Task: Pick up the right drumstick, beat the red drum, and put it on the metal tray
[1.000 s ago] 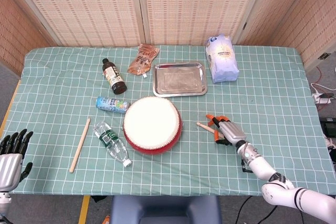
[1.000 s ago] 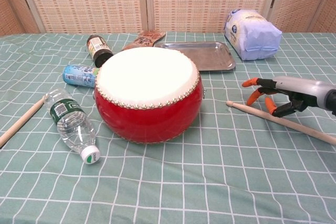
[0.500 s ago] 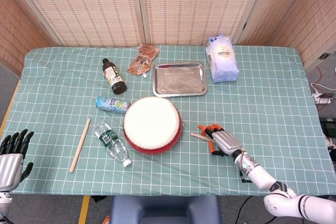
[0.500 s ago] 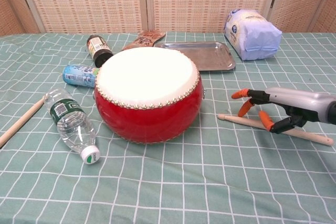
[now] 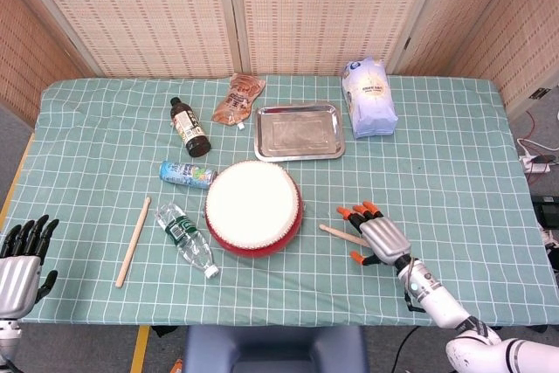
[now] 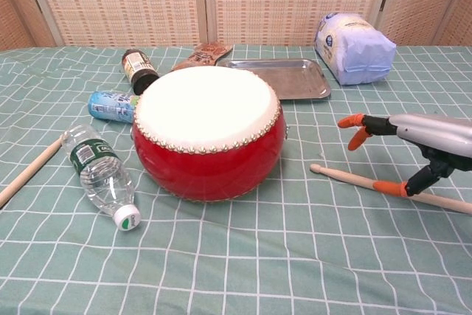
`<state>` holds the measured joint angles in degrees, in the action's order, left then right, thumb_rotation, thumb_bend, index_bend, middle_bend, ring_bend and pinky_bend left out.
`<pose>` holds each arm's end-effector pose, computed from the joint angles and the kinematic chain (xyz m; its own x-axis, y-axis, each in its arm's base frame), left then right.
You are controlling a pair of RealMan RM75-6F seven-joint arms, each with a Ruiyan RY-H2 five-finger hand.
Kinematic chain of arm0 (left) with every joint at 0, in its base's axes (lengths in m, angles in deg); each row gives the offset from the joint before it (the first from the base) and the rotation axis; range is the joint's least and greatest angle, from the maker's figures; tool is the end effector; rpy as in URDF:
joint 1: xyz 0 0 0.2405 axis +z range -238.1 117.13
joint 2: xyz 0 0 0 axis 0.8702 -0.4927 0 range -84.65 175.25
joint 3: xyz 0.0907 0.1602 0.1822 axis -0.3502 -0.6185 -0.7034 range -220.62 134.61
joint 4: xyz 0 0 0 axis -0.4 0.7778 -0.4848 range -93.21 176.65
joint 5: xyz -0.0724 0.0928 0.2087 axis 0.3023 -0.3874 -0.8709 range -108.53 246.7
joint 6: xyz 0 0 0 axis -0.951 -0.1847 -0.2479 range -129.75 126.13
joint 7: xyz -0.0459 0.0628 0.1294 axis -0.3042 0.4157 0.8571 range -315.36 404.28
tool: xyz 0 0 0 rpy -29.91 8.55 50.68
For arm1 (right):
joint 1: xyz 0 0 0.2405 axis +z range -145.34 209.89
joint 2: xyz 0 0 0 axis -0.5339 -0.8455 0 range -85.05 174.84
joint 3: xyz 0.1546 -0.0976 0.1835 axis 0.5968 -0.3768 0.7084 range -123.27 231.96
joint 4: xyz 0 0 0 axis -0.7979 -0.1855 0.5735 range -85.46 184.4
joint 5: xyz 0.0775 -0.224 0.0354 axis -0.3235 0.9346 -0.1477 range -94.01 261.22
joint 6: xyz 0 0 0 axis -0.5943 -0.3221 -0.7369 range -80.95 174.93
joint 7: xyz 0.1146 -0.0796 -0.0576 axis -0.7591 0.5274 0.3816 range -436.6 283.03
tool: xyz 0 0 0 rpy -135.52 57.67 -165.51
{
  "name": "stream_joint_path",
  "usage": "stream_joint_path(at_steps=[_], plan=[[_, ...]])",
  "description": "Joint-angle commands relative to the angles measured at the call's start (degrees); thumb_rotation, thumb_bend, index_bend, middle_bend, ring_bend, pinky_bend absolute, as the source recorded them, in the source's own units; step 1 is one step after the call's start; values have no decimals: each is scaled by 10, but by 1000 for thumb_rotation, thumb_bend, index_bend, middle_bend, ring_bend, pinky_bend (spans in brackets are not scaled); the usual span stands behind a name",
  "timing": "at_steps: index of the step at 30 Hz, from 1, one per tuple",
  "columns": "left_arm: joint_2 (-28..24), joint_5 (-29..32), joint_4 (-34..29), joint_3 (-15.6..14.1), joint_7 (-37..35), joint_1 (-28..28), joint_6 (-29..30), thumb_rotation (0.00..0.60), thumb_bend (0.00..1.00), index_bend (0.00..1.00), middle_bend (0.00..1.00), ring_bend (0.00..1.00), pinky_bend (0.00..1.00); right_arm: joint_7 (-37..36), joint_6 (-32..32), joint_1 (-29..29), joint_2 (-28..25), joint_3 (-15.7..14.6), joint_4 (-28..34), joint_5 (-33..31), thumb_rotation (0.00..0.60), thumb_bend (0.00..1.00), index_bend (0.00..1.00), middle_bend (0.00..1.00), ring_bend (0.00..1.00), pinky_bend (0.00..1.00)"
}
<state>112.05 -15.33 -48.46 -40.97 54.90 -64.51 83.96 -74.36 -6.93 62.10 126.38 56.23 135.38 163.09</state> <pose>-0.3356 0.1827 0.1229 0.5473 0.0165 0.8368 0.8362 0.0300 -0.5475 -0.2378 -0.2869 -0.0328 0.3776 -0.4282 0.8210 -0.9099 -0.3359 0.2434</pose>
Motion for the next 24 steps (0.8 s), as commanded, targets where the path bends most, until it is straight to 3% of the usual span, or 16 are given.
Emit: stream_joint_path(at_steps=[1, 5, 11, 24], plan=[[0, -1, 1, -1, -2, 1, 1, 600, 278, 0, 0, 0, 32, 87, -18, -8, 38, 21, -14, -63, 568, 141, 196, 152, 0, 0], [0, 0, 5, -1, -7, 3, 3, 600, 278, 0, 0, 0, 32, 112, -3, 0, 61, 33, -26, -104, 570, 169, 219, 152, 0, 0], [1, 1, 11, -4, -13, 6, 2, 600, 278, 0, 0, 0, 32, 126, 30, 18, 78, 45, -40, -151, 571, 346, 257, 152, 0, 0], [5, 3, 19, -2, -18, 4, -4, 600, 278, 0, 0, 0, 31, 172, 27, 28, 83, 34, -36, -171, 571, 391, 360, 152, 0, 0]])
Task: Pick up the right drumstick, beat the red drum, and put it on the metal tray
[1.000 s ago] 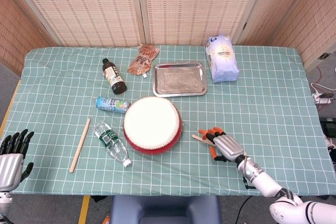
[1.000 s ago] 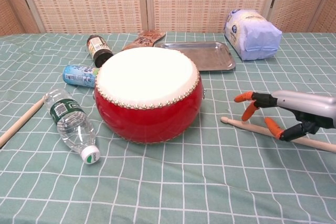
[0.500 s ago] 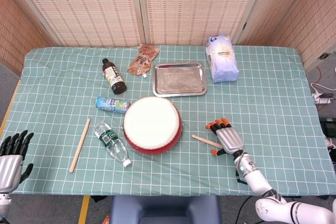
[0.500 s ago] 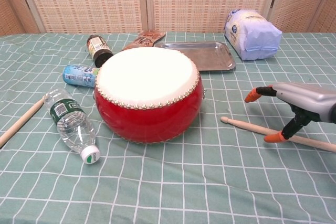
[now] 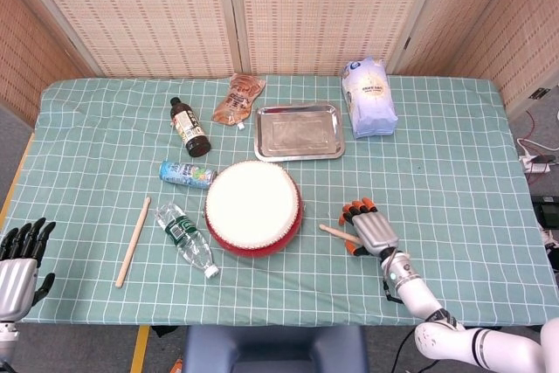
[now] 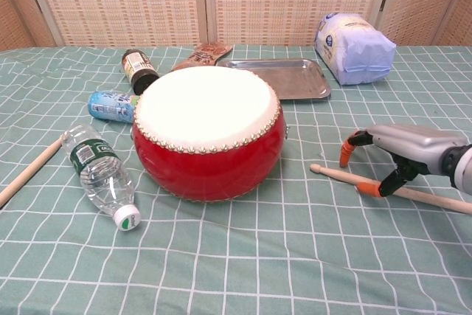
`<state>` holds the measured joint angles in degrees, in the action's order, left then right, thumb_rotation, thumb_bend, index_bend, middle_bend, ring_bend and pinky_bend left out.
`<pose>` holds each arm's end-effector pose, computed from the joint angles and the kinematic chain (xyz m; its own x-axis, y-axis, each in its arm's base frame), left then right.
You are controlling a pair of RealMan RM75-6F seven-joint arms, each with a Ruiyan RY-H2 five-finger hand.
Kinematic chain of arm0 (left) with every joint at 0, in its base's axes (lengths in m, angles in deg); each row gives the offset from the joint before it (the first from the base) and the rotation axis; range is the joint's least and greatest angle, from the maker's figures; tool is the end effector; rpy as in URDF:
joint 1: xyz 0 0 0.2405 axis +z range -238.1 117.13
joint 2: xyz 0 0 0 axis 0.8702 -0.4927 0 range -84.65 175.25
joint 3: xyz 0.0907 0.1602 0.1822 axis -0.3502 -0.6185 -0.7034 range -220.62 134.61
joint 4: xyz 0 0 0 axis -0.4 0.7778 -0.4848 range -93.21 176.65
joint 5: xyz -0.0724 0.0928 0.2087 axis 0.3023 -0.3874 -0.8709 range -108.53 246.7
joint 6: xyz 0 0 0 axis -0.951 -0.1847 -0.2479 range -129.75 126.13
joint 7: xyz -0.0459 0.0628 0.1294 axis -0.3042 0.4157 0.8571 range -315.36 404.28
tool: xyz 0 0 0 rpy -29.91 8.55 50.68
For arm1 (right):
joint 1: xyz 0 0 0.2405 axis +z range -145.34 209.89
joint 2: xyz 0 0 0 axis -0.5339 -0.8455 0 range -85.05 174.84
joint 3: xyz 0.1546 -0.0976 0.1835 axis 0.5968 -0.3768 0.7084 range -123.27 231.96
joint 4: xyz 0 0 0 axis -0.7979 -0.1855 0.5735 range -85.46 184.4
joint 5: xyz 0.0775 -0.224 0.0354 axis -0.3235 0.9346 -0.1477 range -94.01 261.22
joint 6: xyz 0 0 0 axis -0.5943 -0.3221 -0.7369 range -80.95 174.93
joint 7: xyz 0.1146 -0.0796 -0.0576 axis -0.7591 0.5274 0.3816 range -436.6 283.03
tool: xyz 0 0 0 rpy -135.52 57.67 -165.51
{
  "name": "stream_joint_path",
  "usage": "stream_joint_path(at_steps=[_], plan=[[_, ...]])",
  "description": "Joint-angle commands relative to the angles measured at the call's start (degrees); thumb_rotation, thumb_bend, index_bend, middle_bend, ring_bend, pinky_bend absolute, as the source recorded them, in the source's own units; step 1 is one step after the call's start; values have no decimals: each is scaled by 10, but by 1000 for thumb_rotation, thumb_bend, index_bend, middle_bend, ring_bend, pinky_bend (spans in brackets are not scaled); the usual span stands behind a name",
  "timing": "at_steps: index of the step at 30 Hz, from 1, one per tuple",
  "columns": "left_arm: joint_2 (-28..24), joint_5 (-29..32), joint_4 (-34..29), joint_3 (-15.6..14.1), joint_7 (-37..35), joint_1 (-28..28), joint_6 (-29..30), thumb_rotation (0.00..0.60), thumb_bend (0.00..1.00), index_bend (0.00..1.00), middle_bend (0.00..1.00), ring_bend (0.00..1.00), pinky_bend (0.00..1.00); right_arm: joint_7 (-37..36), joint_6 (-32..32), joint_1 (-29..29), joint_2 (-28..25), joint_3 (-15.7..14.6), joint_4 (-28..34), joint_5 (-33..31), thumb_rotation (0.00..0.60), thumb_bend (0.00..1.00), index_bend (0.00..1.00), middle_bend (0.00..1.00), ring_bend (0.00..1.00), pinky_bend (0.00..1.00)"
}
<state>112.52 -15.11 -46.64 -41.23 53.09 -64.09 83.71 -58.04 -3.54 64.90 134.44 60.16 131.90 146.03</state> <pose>-0.3442 0.1794 0.1226 0.5401 0.0276 0.8412 0.8402 0.0410 -0.5408 -0.2294 -0.3080 -0.0701 0.4179 -0.4514 0.7884 -0.9081 -0.2331 0.3479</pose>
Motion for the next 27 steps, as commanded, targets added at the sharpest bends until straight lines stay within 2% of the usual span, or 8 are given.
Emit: stream_joint_path(at_steps=[1, 7, 12, 27], plan=[[1, 1, 1, 0, 0, -1, -2, 600, 278, 0, 0, 0, 31, 12, -9, 0, 4, -6, -3, 0, 571, 391, 364, 152, 0, 0], [1, 1, 3, 0, -2, -1, -4, 600, 276, 0, 0, 0, 32, 23, -25, -2, 16, -11, -13, 4, 572, 389, 380, 152, 0, 0], [2, 2, 5, 0, -4, -2, -6, 600, 277, 0, 0, 0, 31, 20, -39, -5, 27, -12, -23, 12, 580, 336, 408, 152, 0, 0], [6, 6, 14, 0, -10, -3, -12, 600, 279, 0, 0, 0, 31, 9, -52, -11, 42, -14, -39, 34, 582, 335, 442, 152, 0, 0]])
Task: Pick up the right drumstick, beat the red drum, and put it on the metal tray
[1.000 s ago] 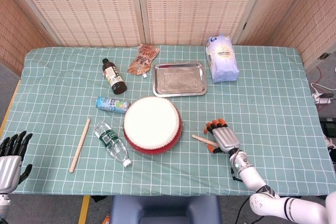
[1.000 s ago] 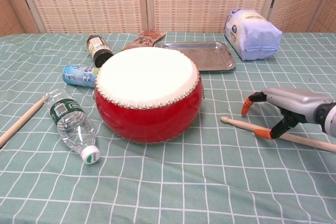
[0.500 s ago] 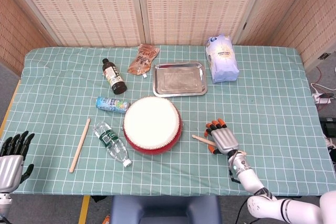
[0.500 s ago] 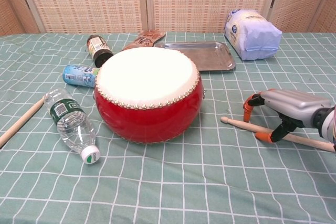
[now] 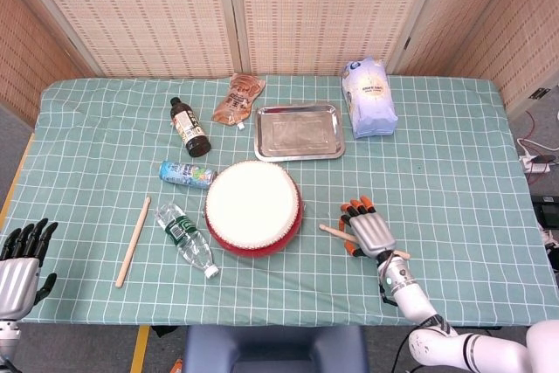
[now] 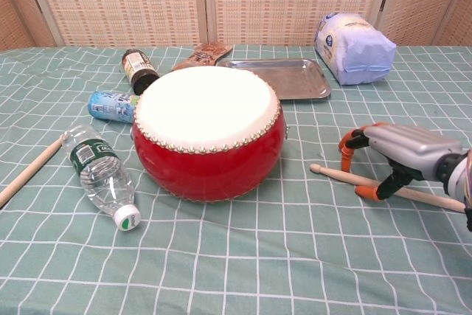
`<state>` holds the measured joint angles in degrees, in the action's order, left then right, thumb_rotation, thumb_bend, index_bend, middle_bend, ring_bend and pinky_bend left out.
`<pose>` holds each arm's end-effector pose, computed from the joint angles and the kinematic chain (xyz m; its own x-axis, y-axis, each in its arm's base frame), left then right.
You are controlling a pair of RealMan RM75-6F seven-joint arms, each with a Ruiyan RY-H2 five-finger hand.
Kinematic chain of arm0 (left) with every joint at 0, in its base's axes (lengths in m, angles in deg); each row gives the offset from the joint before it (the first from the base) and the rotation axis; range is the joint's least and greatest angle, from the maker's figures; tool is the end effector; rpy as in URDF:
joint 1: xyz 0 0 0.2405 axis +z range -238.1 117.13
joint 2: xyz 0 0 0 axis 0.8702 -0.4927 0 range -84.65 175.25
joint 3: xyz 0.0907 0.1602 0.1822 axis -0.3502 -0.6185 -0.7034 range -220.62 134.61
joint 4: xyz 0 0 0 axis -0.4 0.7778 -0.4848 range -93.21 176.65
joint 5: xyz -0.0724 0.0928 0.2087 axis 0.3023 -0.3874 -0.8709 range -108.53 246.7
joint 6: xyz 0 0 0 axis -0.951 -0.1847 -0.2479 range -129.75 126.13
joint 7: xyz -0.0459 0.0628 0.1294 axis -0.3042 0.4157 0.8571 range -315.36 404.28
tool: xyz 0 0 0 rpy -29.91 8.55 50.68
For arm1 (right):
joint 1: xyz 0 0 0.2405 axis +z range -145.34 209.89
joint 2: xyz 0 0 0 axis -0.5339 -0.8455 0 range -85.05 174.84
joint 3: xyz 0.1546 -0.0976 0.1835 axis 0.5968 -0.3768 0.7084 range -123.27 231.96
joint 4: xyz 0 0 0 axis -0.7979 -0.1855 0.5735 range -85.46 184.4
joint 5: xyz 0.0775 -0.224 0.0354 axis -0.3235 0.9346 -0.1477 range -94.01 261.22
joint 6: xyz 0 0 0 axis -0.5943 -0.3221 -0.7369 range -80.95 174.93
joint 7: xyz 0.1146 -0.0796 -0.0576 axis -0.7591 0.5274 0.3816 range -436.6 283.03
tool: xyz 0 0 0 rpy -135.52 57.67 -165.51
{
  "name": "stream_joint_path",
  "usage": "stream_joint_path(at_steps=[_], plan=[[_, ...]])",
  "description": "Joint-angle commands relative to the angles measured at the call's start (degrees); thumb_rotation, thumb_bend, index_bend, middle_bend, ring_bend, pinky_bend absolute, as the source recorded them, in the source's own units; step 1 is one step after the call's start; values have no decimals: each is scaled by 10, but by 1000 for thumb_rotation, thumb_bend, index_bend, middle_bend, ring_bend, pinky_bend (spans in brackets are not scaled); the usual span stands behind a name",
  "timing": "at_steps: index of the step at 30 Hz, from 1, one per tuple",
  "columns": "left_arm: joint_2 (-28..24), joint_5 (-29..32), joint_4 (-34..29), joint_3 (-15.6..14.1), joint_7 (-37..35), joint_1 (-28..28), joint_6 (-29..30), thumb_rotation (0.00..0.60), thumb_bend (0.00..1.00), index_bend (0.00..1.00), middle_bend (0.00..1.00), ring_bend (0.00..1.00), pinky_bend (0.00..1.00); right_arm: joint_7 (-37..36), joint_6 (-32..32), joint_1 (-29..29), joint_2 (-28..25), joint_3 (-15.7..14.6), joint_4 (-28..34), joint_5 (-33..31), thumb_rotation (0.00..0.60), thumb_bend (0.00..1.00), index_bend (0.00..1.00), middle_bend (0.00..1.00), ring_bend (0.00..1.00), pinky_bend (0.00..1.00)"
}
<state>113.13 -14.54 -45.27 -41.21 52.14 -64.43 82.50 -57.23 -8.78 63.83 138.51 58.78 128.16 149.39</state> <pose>-0.3498 0.1816 0.1194 0.5354 0.0450 0.8434 0.8423 0.0447 -0.5372 -0.2292 -0.3019 -0.0809 0.4542 -0.3796 0.8060 -0.8889 -0.2534 0.3815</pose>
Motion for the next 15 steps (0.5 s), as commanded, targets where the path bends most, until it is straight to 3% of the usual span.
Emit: stream_joint_path(at_steps=[1, 6, 15], plan=[[0, 0, 1, 0, -1, 0, 0, 600, 279, 0, 0, 0, 31, 2, 0, -1, 2, -1, -3, 0, 582, 335, 450, 152, 0, 0], [1, 0, 3, 0, -3, 1, 0, 600, 279, 0, 0, 0, 31, 3, -3, -2, 7, -2, -11, 3, 575, 343, 500, 152, 0, 0], [0, 0, 2, -1, -4, 3, 3, 600, 278, 0, 0, 0, 31, -56, -32, -17, -9, 8, -1, 34, 581, 518, 581, 152, 0, 0]])
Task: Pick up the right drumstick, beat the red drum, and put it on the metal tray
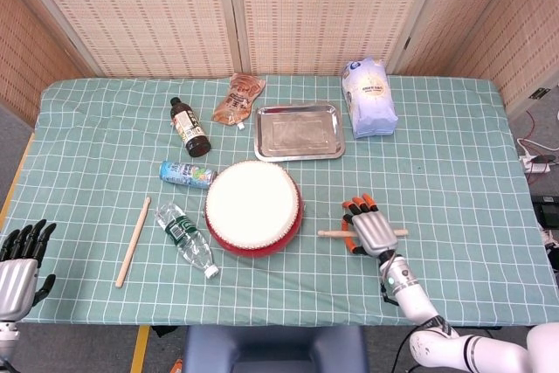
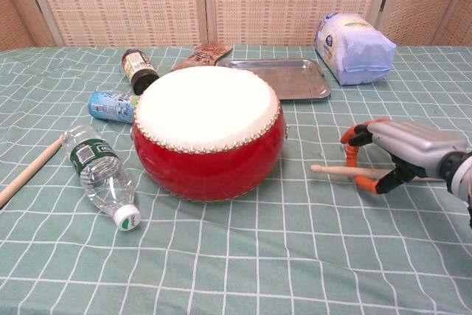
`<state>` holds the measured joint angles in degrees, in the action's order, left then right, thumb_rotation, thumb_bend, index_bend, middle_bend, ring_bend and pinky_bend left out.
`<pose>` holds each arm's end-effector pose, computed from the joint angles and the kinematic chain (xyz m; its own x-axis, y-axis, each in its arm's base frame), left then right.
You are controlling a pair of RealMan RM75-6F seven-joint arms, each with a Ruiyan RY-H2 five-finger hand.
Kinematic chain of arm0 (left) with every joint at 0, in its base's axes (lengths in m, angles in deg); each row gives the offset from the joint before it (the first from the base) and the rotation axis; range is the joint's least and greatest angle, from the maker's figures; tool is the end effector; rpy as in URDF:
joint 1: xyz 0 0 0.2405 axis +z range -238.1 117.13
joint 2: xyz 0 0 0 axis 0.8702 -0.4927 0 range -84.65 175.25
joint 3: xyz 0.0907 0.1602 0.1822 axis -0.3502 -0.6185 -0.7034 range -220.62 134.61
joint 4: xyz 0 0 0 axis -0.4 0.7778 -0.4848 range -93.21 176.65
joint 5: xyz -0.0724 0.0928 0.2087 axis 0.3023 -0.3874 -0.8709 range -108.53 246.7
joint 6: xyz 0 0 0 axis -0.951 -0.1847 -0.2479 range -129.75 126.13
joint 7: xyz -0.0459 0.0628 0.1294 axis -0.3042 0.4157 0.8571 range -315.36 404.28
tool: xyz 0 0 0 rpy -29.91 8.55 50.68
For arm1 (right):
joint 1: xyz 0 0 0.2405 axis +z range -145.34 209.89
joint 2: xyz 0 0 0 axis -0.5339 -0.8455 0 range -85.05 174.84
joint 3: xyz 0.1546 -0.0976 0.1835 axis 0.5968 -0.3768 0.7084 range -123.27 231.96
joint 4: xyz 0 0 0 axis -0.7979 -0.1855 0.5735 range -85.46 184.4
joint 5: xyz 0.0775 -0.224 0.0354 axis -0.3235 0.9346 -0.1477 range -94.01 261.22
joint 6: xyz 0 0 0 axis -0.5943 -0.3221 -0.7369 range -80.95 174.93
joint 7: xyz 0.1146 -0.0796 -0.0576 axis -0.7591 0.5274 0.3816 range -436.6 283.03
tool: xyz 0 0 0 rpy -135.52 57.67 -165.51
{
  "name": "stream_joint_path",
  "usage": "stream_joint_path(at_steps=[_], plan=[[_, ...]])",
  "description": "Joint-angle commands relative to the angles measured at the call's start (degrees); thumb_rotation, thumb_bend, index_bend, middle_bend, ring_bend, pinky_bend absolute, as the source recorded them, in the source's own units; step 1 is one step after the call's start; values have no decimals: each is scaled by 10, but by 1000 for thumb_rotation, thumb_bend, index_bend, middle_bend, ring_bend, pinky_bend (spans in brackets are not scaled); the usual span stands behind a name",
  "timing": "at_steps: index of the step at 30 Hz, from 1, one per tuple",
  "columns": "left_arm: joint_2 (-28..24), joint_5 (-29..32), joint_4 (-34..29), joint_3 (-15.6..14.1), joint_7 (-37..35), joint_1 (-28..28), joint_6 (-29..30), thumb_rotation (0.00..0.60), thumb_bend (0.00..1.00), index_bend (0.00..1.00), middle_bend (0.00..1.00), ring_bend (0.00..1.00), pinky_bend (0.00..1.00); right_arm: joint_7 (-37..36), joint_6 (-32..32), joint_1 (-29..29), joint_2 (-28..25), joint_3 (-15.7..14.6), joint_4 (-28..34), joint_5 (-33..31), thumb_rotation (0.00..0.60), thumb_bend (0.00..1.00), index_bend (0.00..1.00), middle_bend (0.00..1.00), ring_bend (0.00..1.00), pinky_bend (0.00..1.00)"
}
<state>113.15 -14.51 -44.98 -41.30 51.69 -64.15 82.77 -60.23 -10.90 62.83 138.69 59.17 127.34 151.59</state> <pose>-0.3516 0.1796 0.1204 0.5329 0.0440 0.8451 0.8436 0.0504 -0.5346 -0.2310 -0.3031 -0.0752 0.4211 -0.3456 0.8386 -0.9038 -0.2379 0.3558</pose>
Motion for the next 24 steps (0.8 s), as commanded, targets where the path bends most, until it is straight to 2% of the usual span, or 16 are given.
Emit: stream_joint_path(at_steps=[1, 5, 8, 17, 20, 24], plan=[[-1, -1, -1, -1, 0, 1, 1, 600, 278, 0, 0, 0, 31, -38, -13, -10, -16, 6, 11, 16, 581, 523, 582, 152, 0, 0], [-2, -3, -4, -1, 3, 1, 3, 600, 277, 0, 0, 0, 31, -124, -15, -20, -44, 19, 32, 30, 588, 529, 586, 152, 0, 0], [-4, -6, -9, -1, 6, 1, 5, 600, 277, 0, 0, 0, 31, -214, -17, -26, -66, 33, 40, 47, 600, 533, 590, 157, 0, 0], [-11, -9, -26, -1, 20, 2, 10, 600, 279, 0, 0, 0, 31, -554, 2, -29, -116, 70, 34, 101, 600, 539, 612, 198, 5, 8], [-12, -9, -30, -2, 23, 3, 11, 600, 278, 0, 0, 0, 31, -671, 17, -24, -125, 70, 21, 123, 600, 539, 627, 209, 19, 37], [-14, -10, -34, -3, 26, 4, 12, 600, 278, 0, 0, 0, 31, -868, 28, -12, -132, 52, -17, 180, 600, 539, 628, 212, 38, 77]])
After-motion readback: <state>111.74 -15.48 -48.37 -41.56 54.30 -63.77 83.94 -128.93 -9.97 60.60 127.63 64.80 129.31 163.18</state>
